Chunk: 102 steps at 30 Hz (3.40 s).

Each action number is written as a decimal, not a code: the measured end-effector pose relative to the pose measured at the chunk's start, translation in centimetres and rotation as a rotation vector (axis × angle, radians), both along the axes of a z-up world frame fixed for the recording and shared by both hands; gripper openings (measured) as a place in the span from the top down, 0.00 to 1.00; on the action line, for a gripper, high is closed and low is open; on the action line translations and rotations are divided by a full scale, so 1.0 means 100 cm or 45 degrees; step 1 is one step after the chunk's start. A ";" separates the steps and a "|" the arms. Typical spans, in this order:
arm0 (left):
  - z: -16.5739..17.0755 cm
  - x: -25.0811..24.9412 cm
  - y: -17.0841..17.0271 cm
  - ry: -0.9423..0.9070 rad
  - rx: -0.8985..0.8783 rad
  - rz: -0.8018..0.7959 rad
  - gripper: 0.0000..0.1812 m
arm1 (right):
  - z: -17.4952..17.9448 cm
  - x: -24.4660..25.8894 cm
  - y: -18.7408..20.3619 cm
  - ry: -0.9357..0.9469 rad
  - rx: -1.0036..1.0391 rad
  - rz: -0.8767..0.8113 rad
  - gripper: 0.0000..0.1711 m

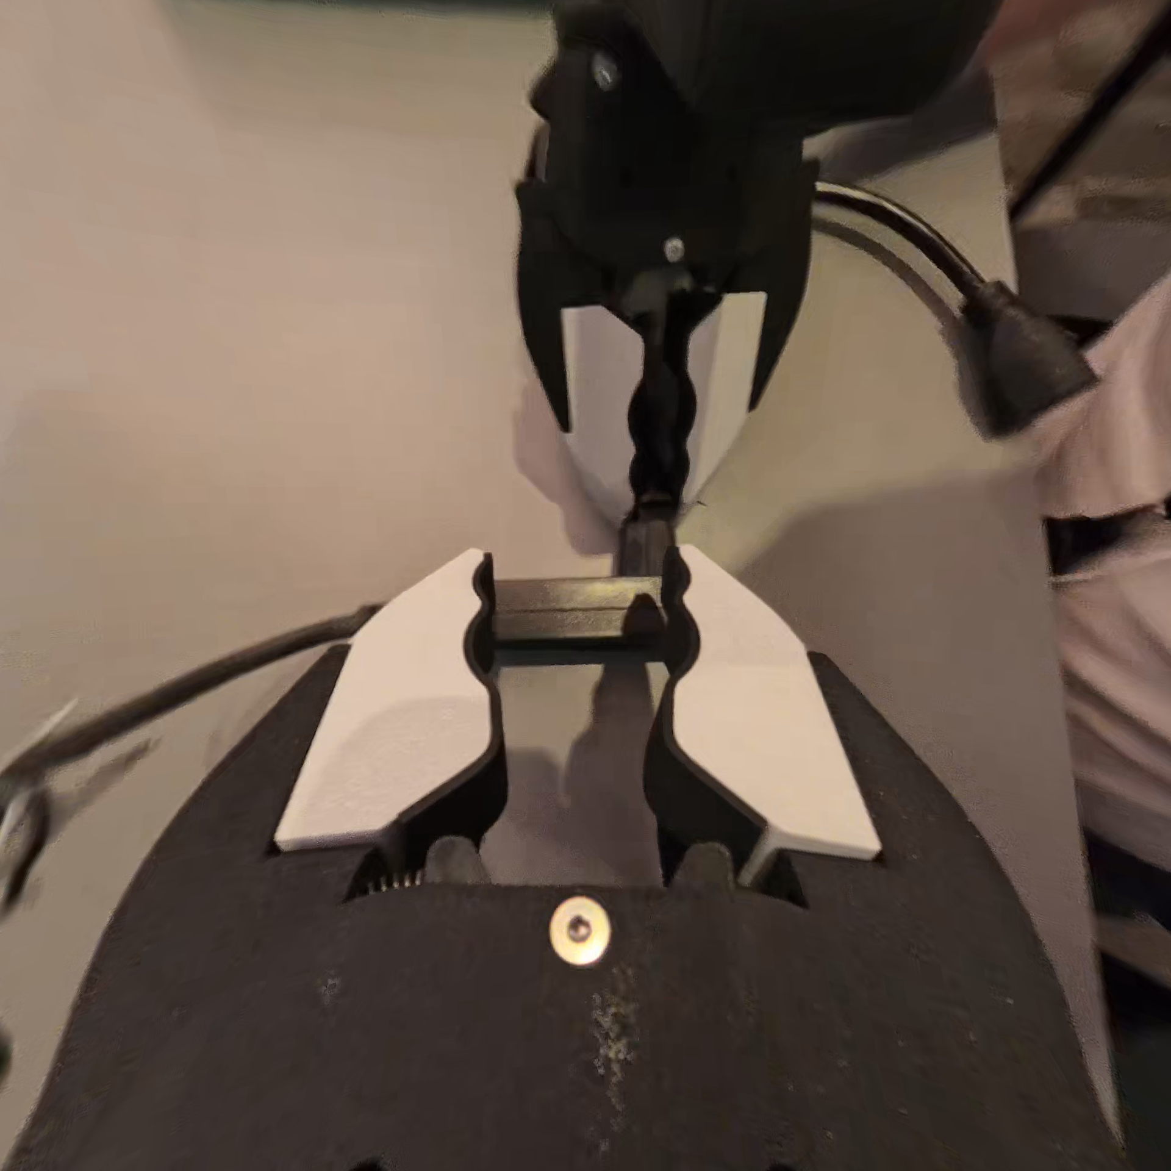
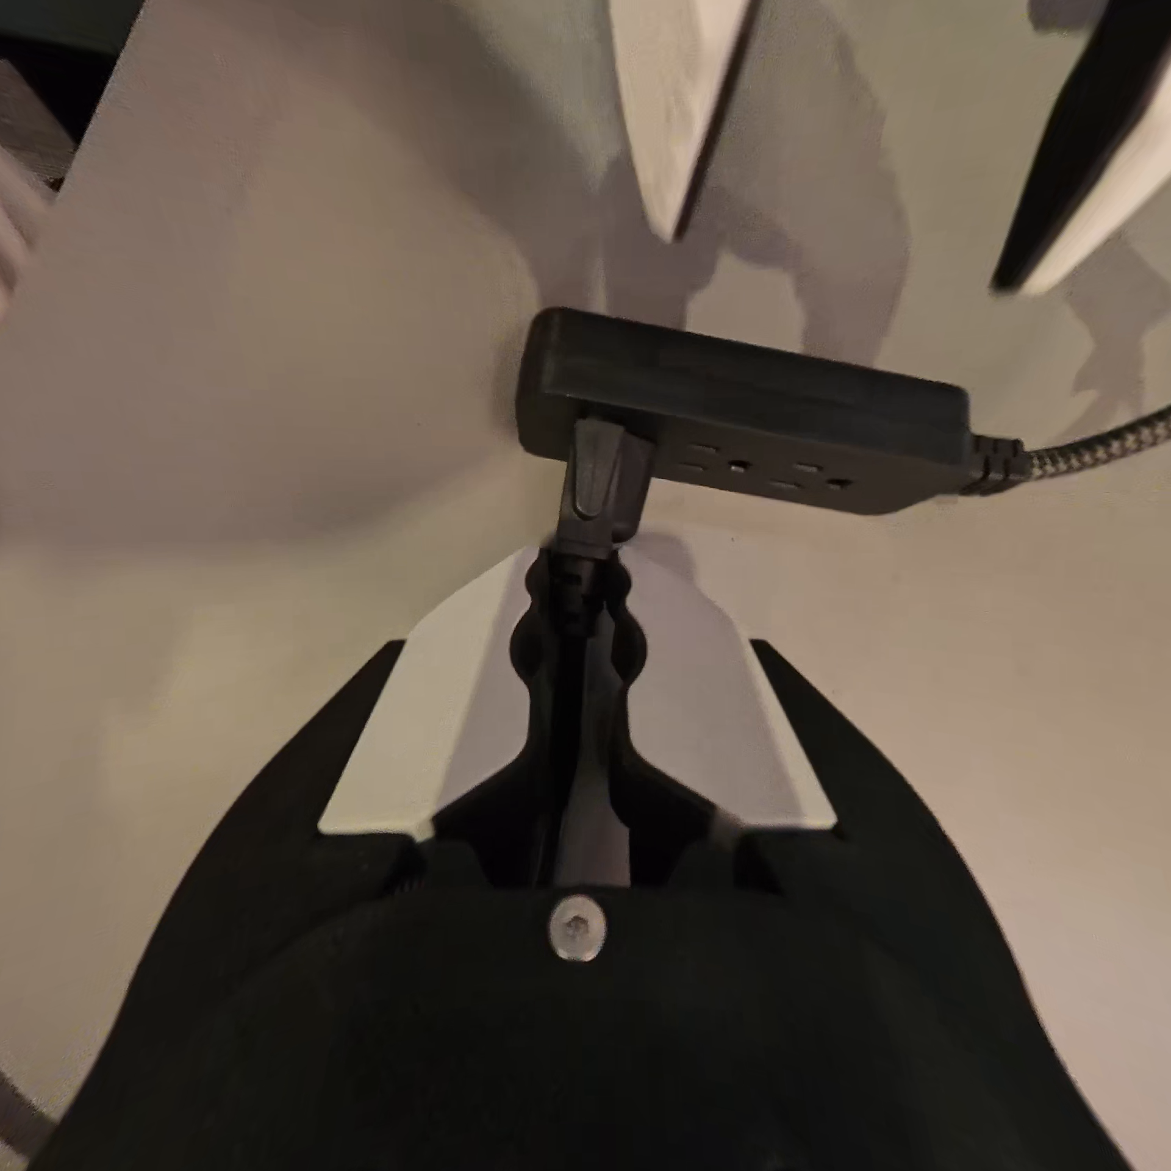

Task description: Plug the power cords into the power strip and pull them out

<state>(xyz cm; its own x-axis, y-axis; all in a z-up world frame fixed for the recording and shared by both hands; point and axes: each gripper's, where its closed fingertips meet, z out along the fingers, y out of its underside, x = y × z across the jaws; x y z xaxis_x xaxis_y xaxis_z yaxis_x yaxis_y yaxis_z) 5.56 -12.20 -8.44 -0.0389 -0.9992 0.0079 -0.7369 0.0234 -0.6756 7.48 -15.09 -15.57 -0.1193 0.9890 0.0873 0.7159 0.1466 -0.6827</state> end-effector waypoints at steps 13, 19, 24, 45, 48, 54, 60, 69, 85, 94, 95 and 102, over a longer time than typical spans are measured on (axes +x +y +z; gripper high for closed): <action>-0.055 0.003 -0.023 0.545 -0.138 -0.292 0.59 | 0.000 0.001 0.000 -0.019 0.032 -0.038 0.88; -0.067 -0.006 -0.019 0.557 0.096 -0.390 0.47 | 0.000 -0.001 0.000 0.015 0.095 -0.141 0.88; -0.074 -0.006 -0.007 0.546 0.252 -0.380 0.46 | 0.001 0.002 0.006 0.024 0.120 -0.213 0.88; -0.071 -0.002 -0.025 0.473 0.314 -0.451 0.54 | 0.005 0.009 -0.007 0.080 0.086 -0.157 0.89; -0.069 -0.003 -0.026 0.459 0.296 -0.475 0.55 | 0.006 0.009 -0.009 0.134 -0.030 -0.056 0.89; -0.068 0.002 -0.023 0.401 0.294 -0.483 0.55 | 0.005 0.008 -0.003 0.149 -0.078 -0.086 0.89; -0.068 0.005 -0.024 0.367 0.303 -0.445 0.56 | 0.003 0.006 0.001 0.132 -0.105 -0.093 0.88; -0.063 -0.010 -0.021 0.529 0.257 -0.696 0.67 | 0.001 0.003 -0.004 0.081 -0.108 -0.003 0.89; -0.073 -0.017 -0.018 0.600 0.382 -1.264 0.79 | -0.001 0.004 -0.009 0.018 -0.182 0.036 0.89; -0.072 -0.011 -0.036 0.404 0.231 -1.198 0.83 | 0.000 0.013 -0.016 0.075 -0.158 0.019 0.88; -0.072 -0.011 -0.038 0.396 0.236 -1.207 0.83 | 0.000 0.013 -0.018 0.078 -0.159 0.009 0.88; -0.070 -0.012 -0.049 0.314 0.191 -1.199 0.83 | 0.003 0.014 -0.028 0.126 -0.135 -0.048 0.87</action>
<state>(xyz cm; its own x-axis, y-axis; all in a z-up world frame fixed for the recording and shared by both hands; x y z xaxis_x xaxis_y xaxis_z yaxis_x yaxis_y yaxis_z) 4.35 -17.07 -15.47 -0.8339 -0.5519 -0.0017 -0.4929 0.7462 -0.4475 8.83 -17.93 -15.29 -0.0778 0.9969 -0.0082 0.6480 0.0443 -0.7603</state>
